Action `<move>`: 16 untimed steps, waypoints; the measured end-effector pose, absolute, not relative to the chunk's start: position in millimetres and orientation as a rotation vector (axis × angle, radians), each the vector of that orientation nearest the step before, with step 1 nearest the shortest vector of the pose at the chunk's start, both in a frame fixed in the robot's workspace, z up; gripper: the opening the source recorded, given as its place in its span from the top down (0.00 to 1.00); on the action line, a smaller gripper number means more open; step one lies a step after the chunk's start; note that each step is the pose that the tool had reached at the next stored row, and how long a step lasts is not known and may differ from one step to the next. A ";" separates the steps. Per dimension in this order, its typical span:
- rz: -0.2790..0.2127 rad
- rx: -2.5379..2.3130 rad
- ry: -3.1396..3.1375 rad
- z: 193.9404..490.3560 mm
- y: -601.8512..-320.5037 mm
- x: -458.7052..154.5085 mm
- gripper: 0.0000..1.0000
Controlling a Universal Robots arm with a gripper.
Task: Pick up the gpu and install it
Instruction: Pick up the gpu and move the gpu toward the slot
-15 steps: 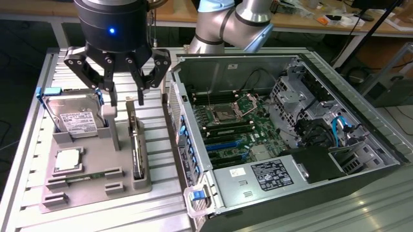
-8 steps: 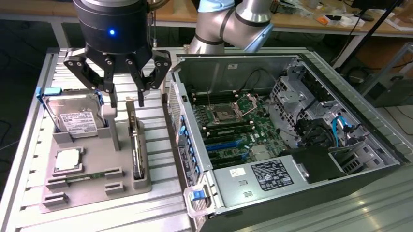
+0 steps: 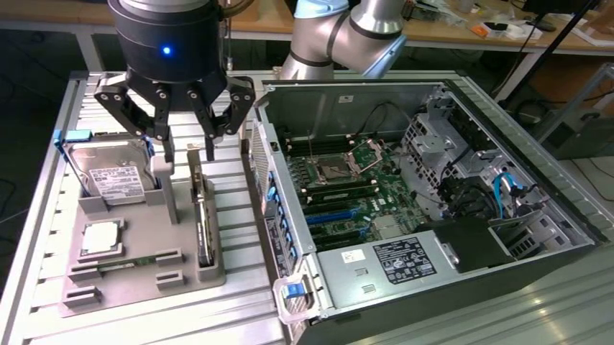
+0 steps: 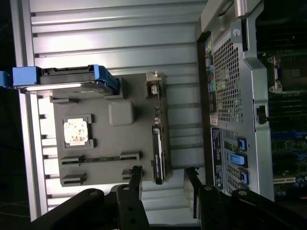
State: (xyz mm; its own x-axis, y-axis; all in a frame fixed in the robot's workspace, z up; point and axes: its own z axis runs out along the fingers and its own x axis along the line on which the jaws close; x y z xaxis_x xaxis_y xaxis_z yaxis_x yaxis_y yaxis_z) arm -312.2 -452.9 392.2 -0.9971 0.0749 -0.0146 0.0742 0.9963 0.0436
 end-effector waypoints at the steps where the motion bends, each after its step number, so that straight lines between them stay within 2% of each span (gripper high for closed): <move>1: 0.067 0.117 3.123 392.2 -453.6 -312.3 0.52; 16: 0.067 0.117 3.122 392.2 -463.9 -312.3 0.52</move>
State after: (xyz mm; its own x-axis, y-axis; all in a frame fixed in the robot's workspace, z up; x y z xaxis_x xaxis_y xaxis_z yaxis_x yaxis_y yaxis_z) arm -312.3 -463.9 392.2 -0.9971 0.0750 -0.0146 0.0743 0.9963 0.0437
